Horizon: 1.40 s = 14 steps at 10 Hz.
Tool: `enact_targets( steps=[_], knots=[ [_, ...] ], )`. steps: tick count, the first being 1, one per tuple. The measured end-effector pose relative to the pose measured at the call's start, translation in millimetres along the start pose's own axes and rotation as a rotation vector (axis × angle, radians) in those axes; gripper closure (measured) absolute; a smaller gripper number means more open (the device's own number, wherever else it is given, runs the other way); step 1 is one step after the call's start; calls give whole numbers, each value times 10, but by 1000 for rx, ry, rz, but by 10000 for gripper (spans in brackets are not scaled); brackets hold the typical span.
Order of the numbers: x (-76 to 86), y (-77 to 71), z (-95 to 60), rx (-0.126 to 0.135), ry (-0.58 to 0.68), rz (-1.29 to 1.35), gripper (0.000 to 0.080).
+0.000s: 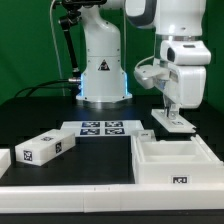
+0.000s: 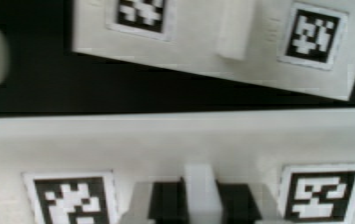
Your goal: Assemble cabinet
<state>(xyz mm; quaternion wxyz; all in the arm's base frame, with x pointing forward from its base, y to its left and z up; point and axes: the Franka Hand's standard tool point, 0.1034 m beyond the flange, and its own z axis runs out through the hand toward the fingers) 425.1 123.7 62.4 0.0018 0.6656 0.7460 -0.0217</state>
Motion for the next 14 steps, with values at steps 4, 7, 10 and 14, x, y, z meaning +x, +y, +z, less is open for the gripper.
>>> enact_targets(
  steps=[4,7,10,14],
  knots=[
    [-170,107,-6,-9,1,37,729],
    [-190,107,5,-7,2,50,729],
    [-192,124,21,-6,4,59,729],
    [-192,322,4,-25,11,89,729]
  ],
)
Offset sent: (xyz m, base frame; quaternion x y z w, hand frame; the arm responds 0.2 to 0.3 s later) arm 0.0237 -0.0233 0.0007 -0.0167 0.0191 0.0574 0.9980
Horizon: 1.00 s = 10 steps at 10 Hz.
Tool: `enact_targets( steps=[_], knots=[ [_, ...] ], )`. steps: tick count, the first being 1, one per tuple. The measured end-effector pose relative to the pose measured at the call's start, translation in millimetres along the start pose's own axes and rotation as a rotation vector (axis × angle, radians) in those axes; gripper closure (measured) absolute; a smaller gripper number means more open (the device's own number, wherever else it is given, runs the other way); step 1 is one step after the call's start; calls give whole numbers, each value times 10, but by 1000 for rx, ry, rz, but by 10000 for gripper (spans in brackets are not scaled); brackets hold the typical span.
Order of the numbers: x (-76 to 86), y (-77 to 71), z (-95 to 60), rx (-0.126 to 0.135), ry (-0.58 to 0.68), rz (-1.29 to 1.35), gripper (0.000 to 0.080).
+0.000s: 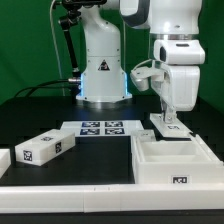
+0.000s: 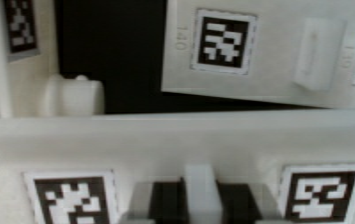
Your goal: Assemble cabinet
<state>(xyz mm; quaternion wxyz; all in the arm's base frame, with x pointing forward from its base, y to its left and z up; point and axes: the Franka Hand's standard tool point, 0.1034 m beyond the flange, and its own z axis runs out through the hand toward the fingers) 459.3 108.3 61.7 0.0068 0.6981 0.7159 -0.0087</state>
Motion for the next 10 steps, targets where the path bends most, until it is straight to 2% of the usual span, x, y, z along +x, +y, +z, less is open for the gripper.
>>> enact_targets(
  steps=[4,10],
  knots=[
    [5,-26,35,6,2,-1,729],
    [20,86,14,-3,4,8,729]
  ],
)
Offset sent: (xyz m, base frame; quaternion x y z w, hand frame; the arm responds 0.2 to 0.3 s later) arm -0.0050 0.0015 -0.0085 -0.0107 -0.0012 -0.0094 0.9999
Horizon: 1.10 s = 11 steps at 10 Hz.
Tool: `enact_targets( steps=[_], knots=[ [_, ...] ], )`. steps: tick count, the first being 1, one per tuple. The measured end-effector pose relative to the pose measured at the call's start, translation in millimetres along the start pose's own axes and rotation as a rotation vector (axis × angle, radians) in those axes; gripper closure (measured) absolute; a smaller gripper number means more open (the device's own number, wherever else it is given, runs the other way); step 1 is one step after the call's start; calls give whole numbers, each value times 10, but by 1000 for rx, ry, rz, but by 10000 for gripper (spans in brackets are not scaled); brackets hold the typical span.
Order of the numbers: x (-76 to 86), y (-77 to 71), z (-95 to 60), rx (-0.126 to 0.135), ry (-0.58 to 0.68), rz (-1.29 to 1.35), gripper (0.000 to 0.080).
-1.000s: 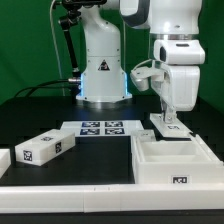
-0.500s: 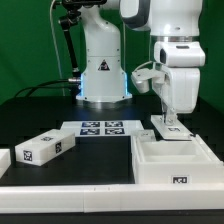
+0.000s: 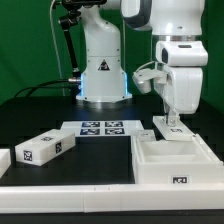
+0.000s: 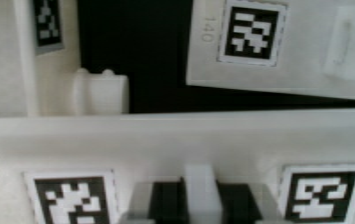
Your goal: Assemble cabinet
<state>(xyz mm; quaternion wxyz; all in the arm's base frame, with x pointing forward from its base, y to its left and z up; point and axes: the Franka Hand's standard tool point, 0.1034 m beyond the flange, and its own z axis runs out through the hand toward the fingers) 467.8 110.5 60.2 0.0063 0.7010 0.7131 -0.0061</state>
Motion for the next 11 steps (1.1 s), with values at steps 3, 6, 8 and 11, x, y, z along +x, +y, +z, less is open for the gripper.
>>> enact_targets(
  steps=[3,6,8,11],
  knots=[
    [24,99,38,-3,8,6,729],
    [5,222,48,-18,15,21,729],
    [5,220,49,-17,15,21,729],
    [15,290,47,-21,18,45,729]
  ],
)
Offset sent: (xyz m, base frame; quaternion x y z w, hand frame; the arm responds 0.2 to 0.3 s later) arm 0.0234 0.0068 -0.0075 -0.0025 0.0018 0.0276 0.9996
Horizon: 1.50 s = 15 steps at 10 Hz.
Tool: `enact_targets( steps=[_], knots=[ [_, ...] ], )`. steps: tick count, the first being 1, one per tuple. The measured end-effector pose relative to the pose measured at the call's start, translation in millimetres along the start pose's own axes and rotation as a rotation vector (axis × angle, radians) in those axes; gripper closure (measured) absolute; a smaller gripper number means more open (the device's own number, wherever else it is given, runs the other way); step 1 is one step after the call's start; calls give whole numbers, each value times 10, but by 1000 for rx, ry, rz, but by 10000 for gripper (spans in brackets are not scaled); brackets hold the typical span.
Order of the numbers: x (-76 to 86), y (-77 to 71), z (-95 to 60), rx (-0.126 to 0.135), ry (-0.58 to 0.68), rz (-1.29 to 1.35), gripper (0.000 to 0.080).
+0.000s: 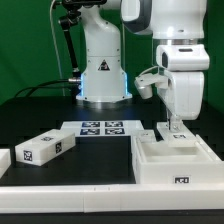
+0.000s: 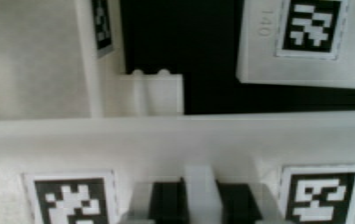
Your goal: Assemble cabinet
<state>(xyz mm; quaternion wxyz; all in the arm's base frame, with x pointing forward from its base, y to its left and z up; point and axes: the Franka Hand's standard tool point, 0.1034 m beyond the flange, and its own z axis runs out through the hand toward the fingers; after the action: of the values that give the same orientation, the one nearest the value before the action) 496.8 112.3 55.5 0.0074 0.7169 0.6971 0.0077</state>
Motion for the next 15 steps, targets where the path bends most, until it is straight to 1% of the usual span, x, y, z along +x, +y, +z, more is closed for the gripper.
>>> enact_targets(
  steps=[4,7,9,11,14,15],
  knots=[
    [-7,265,-6,-12,4,5,729],
    [-18,467,-10,-28,12,12,729],
    [-34,583,-13,-34,14,10,729],
    [-38,656,-14,-37,15,6,729],
    [-27,821,-15,-53,21,-7,729],
    [-23,849,-1,-45,19,-6,729]
  ],
)
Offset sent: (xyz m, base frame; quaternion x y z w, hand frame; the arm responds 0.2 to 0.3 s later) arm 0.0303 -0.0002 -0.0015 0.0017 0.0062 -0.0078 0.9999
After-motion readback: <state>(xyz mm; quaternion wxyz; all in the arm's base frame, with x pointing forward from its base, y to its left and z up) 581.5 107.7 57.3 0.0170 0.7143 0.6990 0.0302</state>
